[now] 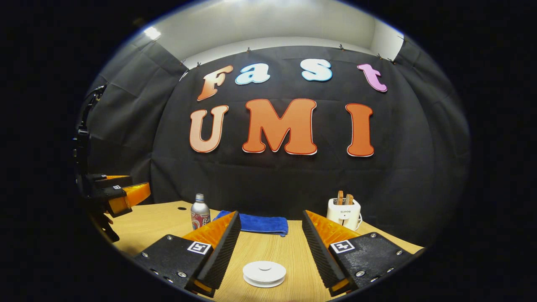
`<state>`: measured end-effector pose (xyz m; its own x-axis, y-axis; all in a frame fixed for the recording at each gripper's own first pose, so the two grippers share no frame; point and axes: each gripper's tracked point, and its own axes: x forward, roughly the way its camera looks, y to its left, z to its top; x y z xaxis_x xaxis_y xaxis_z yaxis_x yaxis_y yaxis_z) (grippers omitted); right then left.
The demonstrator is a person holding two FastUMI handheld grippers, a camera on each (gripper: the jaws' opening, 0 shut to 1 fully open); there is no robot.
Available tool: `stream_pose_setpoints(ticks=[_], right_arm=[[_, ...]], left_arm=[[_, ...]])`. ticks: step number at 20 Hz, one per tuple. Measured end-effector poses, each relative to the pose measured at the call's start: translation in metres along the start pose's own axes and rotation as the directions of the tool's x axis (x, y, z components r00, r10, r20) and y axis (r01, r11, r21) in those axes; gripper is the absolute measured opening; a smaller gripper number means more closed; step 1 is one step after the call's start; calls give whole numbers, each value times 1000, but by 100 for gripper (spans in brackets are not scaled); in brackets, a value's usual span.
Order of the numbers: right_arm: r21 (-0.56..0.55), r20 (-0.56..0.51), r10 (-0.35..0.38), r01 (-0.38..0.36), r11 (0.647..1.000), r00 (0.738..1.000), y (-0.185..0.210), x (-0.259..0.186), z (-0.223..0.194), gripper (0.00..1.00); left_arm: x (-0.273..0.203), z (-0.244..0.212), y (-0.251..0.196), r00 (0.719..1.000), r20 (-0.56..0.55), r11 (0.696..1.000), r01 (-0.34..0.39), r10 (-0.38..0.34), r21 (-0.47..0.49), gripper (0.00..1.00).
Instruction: Open the teacup lid with one hand, grasp the water bottle and pour water into the teacup with the other hand; after pouring, place the water bottle on the coaster and then close the teacup lid.
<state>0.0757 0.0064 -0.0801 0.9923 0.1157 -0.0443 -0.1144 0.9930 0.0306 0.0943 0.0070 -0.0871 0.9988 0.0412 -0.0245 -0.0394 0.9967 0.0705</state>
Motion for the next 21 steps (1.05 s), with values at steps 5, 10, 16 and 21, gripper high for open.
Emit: stream_pose_setpoints(ticks=[5,10,16,21], right_arm=[[-14,-5,-8,8,1000,1000,-4,3,-2,88],[-14,-16,-2,2,1000,1000,1,5,-8,88],[-45,-15,11,-12,999,1000,9,10,-7,88],[-50,-28,13,-15,999,1000,9,12,-13,89]], left_arm=[[4,-6,4,1000,-11,1000,-3,3,7,95],[6,-9,10,1000,-17,1000,-13,13,18,95],[10,-8,15,1000,-12,999,-19,19,27,95],[12,-18,8,1000,-26,1000,-13,13,2,95]])
